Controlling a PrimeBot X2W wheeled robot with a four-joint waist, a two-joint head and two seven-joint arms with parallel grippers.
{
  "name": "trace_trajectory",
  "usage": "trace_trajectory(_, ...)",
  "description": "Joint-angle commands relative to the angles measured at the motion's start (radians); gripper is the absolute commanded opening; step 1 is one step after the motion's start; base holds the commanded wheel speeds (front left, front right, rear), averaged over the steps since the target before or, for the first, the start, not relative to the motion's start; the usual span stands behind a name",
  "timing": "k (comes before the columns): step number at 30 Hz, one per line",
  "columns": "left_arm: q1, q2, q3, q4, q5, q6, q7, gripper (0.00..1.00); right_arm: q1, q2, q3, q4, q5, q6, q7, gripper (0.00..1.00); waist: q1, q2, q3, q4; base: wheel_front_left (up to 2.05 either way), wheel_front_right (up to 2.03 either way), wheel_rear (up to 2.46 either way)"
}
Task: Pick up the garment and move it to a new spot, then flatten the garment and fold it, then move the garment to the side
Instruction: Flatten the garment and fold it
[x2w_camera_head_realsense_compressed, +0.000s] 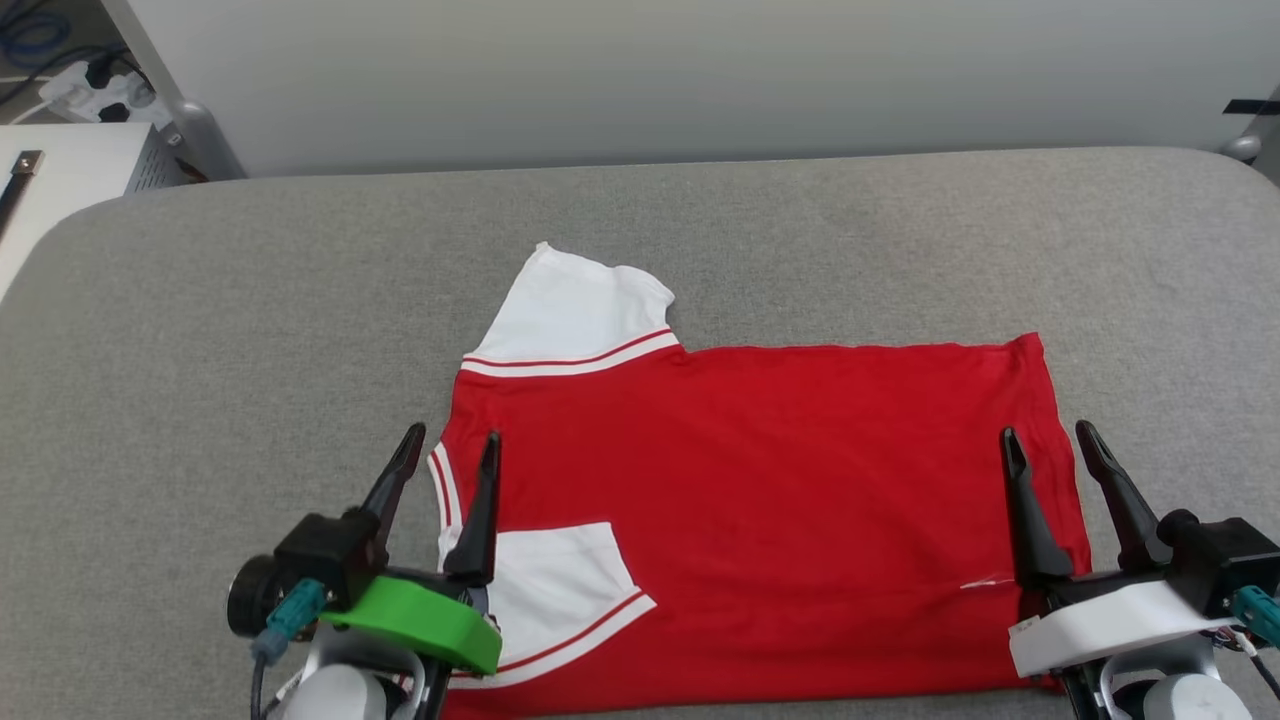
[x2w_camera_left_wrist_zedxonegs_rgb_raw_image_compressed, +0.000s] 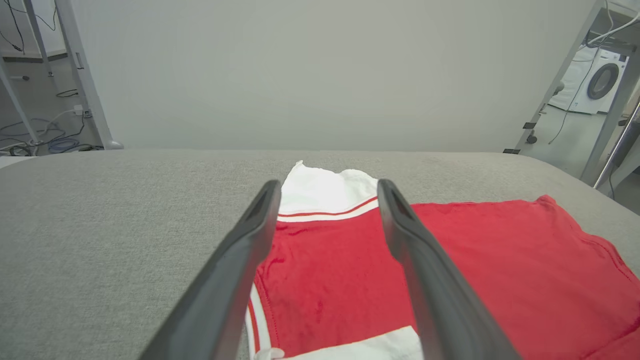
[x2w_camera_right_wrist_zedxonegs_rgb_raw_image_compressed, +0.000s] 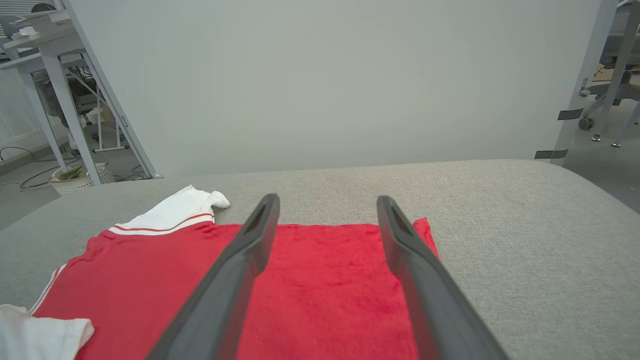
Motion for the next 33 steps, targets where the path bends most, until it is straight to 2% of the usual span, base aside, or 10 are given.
trace_trajectory(1, -0.053, 0.020, -0.009, 0.027, -0.004, -0.006, -0.006, 1.00, -0.021, 0.001, 0.003, -0.007, -0.005, -0.001, -0.005, 1.00, 0.0000, -0.0001, 0.034, -0.015, 0.00, 0.00, 0.00)
trace_trajectory(3, -0.120, 0.048, -0.038, 0.076, -0.021, -0.009, 0.017, 1.00, -0.031, 0.001, 0.005, -0.013, -0.009, -0.001, -0.002, 1.00, 0.0000, -0.0001, 0.057, -0.020, 0.00, 0.00, 0.00)
trace_trajectory(6, -0.251, 0.108, -0.114, 0.128, -0.051, -0.010, 0.125, 1.00, -0.048, 0.002, 0.014, -0.028, -0.010, -0.001, 0.002, 1.00, 0.0000, -0.0001, 0.101, -0.031, 0.00, 0.00, 0.00)
trace_trajectory(15, -0.717, 0.339, -0.358, 0.238, -0.323, -0.011, 0.624, 1.00, -0.134, 0.011, 0.064, -0.072, -0.010, -0.001, 0.006, 1.00, 0.0000, -0.0001, 0.255, -0.102, 0.00, 0.00, 0.00)
trace_trajectory(19, -0.889, 0.400, -0.422, 0.298, -0.434, -0.011, 0.809, 1.00, -0.168, 0.026, 0.081, -0.091, -0.011, -0.001, 0.006, 1.00, 0.0000, -0.0001, 0.319, -0.137, 0.00, 0.00, 0.00)
trace_trajectory(24, -1.038, 0.442, -0.466, 0.391, -0.519, -0.011, 0.955, 1.00, -0.205, 0.042, 0.118, -0.097, -0.003, -0.001, 0.001, 1.00, 0.0000, -0.0001, 0.379, -0.178, 0.00, 0.00, 0.00)
trace_trajectory(28, -1.135, 0.439, -0.479, 0.509, -0.531, -0.011, 1.022, 1.00, -0.228, 0.057, 0.128, -0.093, 0.015, -0.001, -0.008, 1.00, 0.0000, -0.0001, 0.429, -0.211, 0.00, 0.00, 0.00)
trace_trajectory(33, -1.170, 0.431, -0.500, 0.573, -0.532, -0.011, 1.033, 1.00, -0.233, 0.063, 0.130, -0.080, 0.015, -0.001, -0.013, 1.00, 0.0000, -0.0001, 0.450, -0.219, 0.00, 0.00, 0.00)
